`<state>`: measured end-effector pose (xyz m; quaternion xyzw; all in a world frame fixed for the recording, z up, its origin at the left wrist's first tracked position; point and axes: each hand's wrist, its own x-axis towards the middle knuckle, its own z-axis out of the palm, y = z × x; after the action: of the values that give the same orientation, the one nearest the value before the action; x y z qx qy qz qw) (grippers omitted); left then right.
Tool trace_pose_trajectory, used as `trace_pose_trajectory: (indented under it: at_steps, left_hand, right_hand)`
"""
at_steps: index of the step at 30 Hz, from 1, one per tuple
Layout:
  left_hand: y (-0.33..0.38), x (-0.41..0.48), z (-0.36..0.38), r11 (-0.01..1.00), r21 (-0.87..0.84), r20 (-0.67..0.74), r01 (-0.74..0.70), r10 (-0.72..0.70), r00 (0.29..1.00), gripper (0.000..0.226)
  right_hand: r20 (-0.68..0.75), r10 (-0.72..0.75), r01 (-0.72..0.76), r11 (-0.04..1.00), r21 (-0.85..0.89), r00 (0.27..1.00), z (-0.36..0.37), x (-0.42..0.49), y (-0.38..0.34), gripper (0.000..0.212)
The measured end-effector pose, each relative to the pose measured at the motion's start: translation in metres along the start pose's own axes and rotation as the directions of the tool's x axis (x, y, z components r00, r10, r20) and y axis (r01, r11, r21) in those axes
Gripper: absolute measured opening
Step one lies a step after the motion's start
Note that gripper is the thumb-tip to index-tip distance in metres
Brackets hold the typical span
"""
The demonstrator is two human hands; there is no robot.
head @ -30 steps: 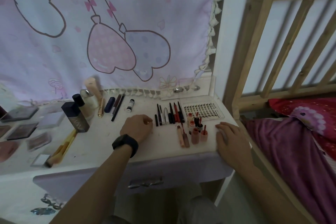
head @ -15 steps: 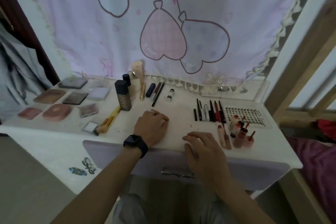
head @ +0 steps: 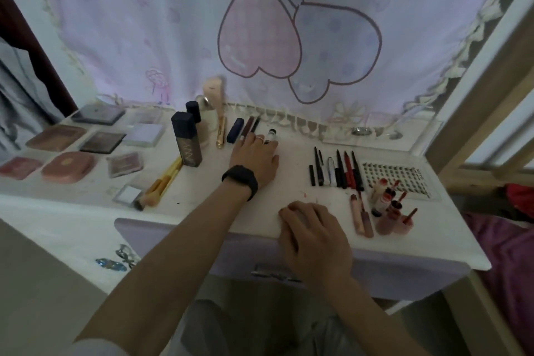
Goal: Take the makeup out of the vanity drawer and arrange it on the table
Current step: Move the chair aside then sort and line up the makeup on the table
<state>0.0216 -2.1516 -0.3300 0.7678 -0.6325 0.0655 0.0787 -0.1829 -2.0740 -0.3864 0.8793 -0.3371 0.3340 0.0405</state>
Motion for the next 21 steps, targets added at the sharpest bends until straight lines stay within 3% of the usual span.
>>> trace_pose_trajectory:
  at_steps: [6, 10, 13, 16, 18, 21]
  left_hand:
    - [0.006, 0.001, -0.005, 0.998, -0.04, -0.033, 0.038, -0.039, 0.999, 0.03]
    - [0.0, -0.027, -0.01, 0.975, -0.215, -0.036, 0.056, -0.065, 0.997, 0.017]
    - [-0.004, -0.056, -0.02, 0.882, -0.449, 0.014, 0.145, -0.155, 0.988, 0.022]
    - [-0.003, -0.094, -0.03, 0.705, -0.69, 0.0, 0.165, -0.228, 0.974, 0.02]
    - [0.0, -0.119, -0.039, 0.589, -0.795, 0.015, 0.142, -0.215, 0.977, 0.018]
    - [0.005, -0.146, -0.05, 0.53, -0.843, 0.012, 0.089, -0.148, 0.989, 0.019]
  right_hand:
    - [-0.034, 0.003, -0.004, 1.0, -0.015, 0.999, 0.003, 0.001, 0.004, 0.025]
    - [-0.035, -0.012, 0.012, 1.0, -0.004, 0.999, 0.004, 0.0, 0.004, 0.027]
    - [-0.029, -0.002, 0.002, 1.0, 0.019, 1.0, 0.0, 0.001, 0.003, 0.026]
    - [-0.014, 0.044, -0.043, 0.996, 0.077, 0.999, -0.007, 0.003, -0.002, 0.024]
    - [0.014, 0.186, -0.185, 0.965, 0.187, 0.982, -0.016, 0.008, -0.008, 0.03]
    - [0.215, 0.457, -0.503, 0.739, 0.448, 0.863, -0.032, 0.016, -0.015, 0.049]
